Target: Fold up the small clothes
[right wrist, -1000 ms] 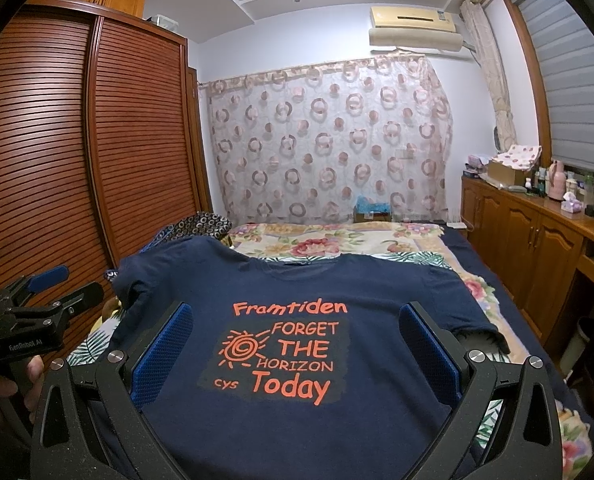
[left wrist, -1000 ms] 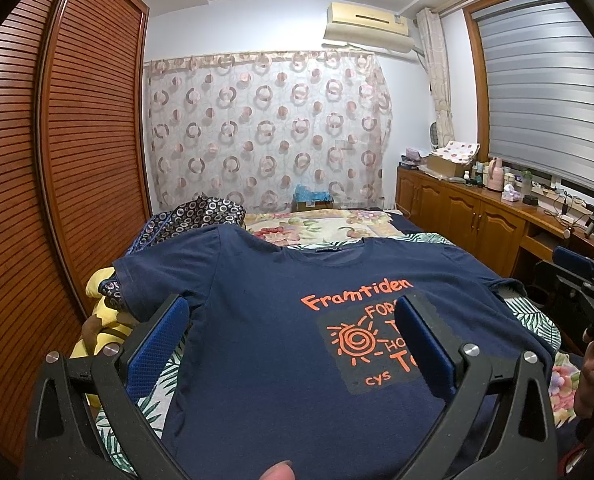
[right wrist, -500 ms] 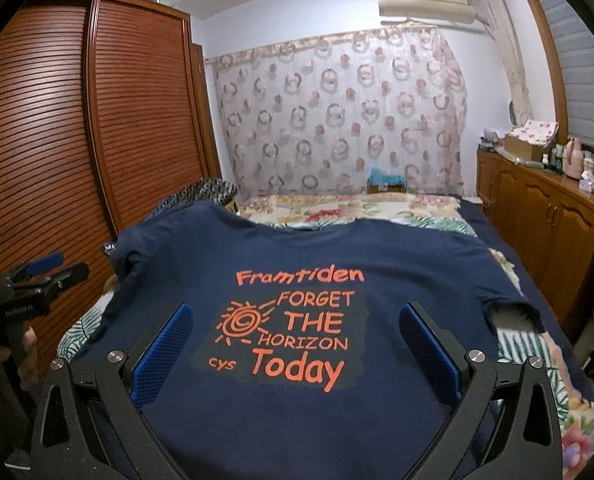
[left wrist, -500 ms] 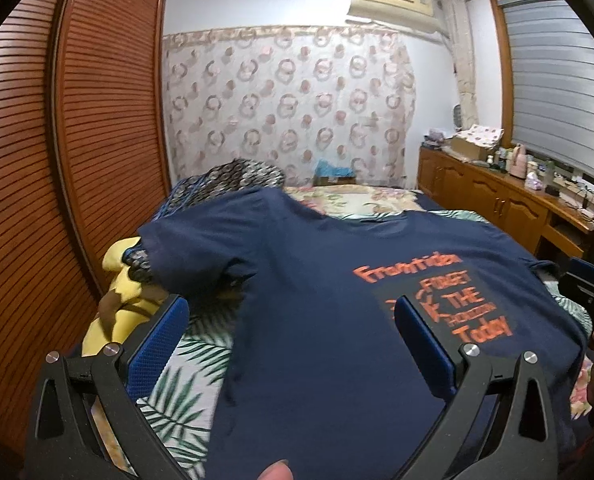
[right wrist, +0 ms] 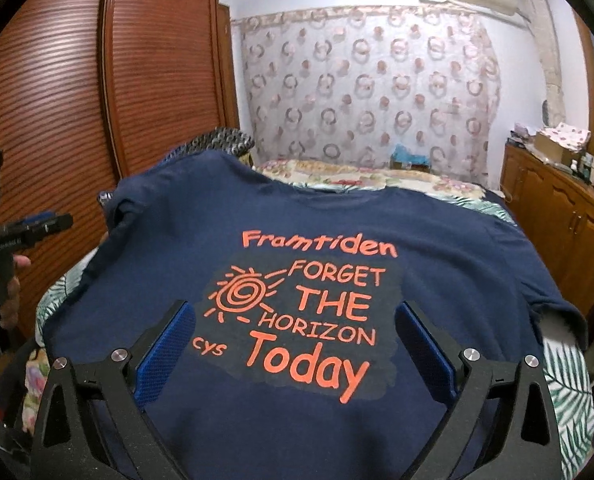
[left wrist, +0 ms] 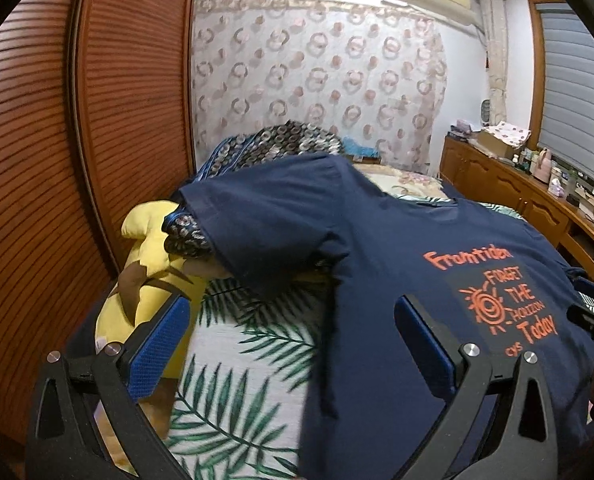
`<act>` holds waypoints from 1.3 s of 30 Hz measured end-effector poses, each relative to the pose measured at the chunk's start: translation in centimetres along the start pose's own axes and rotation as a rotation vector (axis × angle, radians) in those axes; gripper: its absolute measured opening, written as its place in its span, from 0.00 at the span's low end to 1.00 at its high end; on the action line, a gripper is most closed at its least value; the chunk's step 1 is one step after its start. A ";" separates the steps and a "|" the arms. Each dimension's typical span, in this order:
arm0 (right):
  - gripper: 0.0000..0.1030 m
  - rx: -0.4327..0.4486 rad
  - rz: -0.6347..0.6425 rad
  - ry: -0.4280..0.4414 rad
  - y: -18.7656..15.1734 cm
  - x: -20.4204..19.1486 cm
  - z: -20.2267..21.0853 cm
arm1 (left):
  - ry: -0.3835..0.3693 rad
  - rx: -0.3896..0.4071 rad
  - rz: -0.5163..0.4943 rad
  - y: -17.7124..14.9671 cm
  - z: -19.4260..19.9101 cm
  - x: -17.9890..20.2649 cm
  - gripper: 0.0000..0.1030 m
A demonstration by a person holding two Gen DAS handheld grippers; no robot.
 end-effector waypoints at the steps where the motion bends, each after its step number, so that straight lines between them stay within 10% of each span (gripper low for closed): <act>1: 0.97 -0.009 0.010 0.004 0.2 -0.1 -0.3 | 0.000 -0.010 0.001 0.1 -0.4 -0.3 0.99; 7: 0.97 -0.032 0.046 0.013 1.2 -0.6 -1.1 | -0.001 -0.077 -0.030 0.3 -3.3 -1.2 0.90; 24: 0.97 -0.056 0.034 0.018 1.4 -0.7 -2.0 | 0.020 -0.220 -0.096 -0.4 -8.6 -4.0 0.12; 39: 0.97 -0.029 0.043 0.004 1.2 -0.8 -1.5 | -0.005 -0.043 -0.159 7.2 -5.0 -0.4 0.02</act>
Point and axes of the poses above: each gripper's, at about its wrist camera, not at the fingertips, and z roughly against the way its jaws point, x to its right, y to its top, the point moved 6 cm from there along -z, roughly the way its jaws point, and after that the axes turned 7 degrees about -y, right-handed, at the moved point
